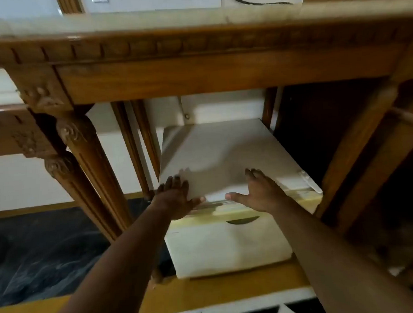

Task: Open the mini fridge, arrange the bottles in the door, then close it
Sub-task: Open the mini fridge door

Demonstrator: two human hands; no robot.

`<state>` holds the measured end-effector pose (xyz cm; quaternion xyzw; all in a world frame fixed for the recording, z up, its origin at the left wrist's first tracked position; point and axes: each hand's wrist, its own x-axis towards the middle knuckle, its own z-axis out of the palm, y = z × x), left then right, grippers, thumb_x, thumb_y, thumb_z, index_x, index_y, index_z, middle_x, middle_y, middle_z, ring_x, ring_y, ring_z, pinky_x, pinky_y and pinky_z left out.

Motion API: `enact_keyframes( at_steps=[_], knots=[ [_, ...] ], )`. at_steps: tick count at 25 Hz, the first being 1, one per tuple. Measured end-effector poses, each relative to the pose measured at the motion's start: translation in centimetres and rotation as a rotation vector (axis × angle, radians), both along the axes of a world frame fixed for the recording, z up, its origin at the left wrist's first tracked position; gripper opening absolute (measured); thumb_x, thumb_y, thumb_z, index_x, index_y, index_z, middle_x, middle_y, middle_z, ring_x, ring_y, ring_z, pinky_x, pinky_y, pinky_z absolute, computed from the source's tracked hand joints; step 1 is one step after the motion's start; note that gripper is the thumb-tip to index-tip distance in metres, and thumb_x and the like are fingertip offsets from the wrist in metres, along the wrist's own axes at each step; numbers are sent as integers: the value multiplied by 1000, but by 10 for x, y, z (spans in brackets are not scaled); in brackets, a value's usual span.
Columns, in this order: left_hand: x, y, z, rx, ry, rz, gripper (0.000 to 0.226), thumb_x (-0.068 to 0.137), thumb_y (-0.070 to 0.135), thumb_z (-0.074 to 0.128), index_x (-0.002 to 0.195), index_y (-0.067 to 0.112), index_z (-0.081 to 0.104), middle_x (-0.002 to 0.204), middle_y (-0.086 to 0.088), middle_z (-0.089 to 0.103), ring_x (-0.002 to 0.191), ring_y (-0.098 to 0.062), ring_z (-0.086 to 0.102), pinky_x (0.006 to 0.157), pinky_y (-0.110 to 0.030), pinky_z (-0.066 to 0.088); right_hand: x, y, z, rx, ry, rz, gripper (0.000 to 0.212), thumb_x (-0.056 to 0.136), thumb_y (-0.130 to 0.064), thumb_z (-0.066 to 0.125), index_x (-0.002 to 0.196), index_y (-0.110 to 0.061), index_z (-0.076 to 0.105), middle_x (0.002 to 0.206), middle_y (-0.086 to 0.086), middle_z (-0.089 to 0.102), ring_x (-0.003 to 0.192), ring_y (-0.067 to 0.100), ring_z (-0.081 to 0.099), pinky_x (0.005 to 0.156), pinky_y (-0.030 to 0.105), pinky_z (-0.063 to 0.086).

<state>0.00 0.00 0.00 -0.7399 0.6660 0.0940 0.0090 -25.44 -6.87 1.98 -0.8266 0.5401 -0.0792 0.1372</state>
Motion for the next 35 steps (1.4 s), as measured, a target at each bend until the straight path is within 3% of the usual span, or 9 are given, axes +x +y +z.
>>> enact_keyframes(
  at_steps=[2, 6, 12, 19, 24, 28, 35],
  knots=[
    [-2, -14, -29, -11, 3, -13, 92, 84, 80, 15, 156, 28, -8, 164, -8, -21, 150, -31, -16, 121, -51, -4, 11, -10, -31, -20, -2, -16, 134, 51, -101, 34, 151, -16, 7, 161, 12, 12, 146, 30, 10, 117, 49, 19],
    [10, -37, -45, -105, 34, -23, 85, 84, 80, 11, 156, 36, 1, 166, -3, -12, 151, -27, -13, 120, -50, -4, 26, -33, -60, -70, 53, 23, 148, 33, -106, 33, 151, -26, -7, 162, 6, -12, 144, 27, -24, 117, 55, -8],
    [13, -40, -46, -81, 27, -13, 83, 82, 82, 10, 154, 42, -3, 166, 0, -13, 151, -24, -15, 118, -45, -5, 25, -36, -66, -64, 53, 66, 148, 31, -107, 34, 147, -30, -19, 144, 0, -43, 127, 22, -51, 114, 56, -16],
    [15, -39, -49, -97, 24, -6, 88, 76, 87, 4, 153, 44, -2, 166, 2, -12, 151, -23, -13, 117, -44, -3, 11, -13, -66, -19, 31, 75, 152, 31, -106, 39, 146, -30, -26, 145, 4, -46, 130, 21, -48, 117, 51, -12],
    [10, -27, -56, -183, 10, -10, 80, 83, 80, 3, 154, 43, 1, 167, 2, -9, 151, -22, -8, 117, -41, 0, -21, 22, -69, -12, 67, 99, 140, 42, -106, 31, 146, -30, -25, 150, 2, -41, 133, 19, -44, 116, 50, -15],
    [4, -30, -50, -144, -4, 7, 75, 88, 75, 8, 154, 42, -1, 166, 0, -11, 151, -25, -10, 118, -46, -1, -53, 45, -69, -52, 74, 37, 133, 50, -104, 27, 147, -27, -23, 152, 2, -38, 135, 16, -42, 115, 45, -15],
    [-106, -76, -43, -157, -33, -237, 66, 96, 64, 14, 156, 39, 6, 167, -1, -3, 152, -27, -5, 118, -50, 0, -120, 74, -75, -88, 133, -109, 132, 53, -103, 17, 150, -19, -16, 157, 1, -28, 140, 14, -32, 118, 44, -10]
  ],
)
